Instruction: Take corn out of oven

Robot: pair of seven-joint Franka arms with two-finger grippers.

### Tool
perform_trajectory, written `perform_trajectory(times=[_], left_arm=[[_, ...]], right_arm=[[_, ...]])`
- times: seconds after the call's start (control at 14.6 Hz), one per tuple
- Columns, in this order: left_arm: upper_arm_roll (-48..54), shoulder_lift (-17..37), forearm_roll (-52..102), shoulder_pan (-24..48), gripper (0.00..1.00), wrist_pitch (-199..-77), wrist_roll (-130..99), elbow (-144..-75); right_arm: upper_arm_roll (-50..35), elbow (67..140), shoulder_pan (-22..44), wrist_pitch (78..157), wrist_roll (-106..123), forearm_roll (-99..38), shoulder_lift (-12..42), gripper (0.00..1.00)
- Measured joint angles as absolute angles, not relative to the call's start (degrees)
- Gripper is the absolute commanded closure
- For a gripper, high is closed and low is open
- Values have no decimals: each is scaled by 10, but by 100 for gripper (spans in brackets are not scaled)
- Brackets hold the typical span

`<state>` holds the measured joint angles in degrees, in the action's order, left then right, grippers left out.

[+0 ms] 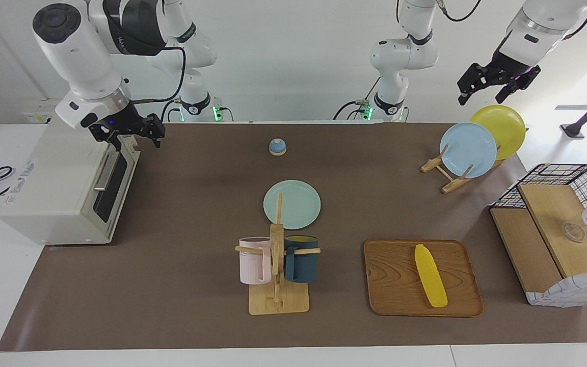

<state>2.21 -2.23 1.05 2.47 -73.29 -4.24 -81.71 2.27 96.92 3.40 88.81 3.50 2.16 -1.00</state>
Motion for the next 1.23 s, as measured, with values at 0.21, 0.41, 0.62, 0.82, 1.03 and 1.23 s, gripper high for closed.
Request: perform_trajectory(times=[0.21, 0.41, 0.62, 0.82, 1.03, 1.23], left_arm=[[26, -33, 10, 26, 0, -796, -42, -879], [32, -35, 10, 28, 0, -831, -42, -916], [32, -35, 10, 28, 0, -840, -42, -920], [32, -34, 11, 28, 0, -835, -42, -910], [32, -34, 11, 28, 0, -834, -42, -905], [31, -32, 11, 27, 0, -834, -42, -905]], right_arm=[[23, 957, 34, 888, 35, 21, -11, 0], [24, 952, 33, 887, 35, 21, -11, 0], [26, 947, 33, 885, 35, 21, -12, 0], [26, 946, 33, 885, 35, 21, -12, 0], [26, 946, 33, 885, 35, 21, -12, 0], [26, 946, 33, 885, 35, 21, -12, 0]])
